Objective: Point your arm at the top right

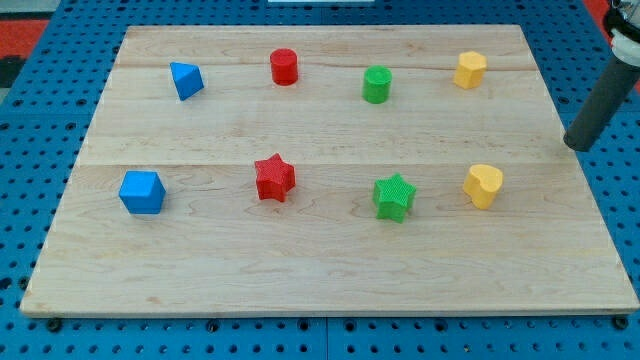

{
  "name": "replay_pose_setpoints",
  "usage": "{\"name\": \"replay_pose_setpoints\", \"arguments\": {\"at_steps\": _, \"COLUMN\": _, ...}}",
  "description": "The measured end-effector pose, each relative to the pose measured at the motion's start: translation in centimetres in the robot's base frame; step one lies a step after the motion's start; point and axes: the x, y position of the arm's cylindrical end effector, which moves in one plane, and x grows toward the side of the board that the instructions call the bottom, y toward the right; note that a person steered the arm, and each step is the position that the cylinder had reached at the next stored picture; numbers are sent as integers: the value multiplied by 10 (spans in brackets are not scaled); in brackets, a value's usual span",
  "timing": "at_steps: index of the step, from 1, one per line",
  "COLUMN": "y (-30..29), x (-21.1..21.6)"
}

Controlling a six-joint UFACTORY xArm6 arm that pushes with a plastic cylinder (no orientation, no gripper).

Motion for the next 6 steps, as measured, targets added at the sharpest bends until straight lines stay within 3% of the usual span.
{"name": "replay_pose_setpoints", "arguments": {"at_steps": 2, "y": 0, "x": -13}}
{"name": "replay_pose_setpoints", "arguments": {"at_steps": 6, "y": 17, "x": -188}}
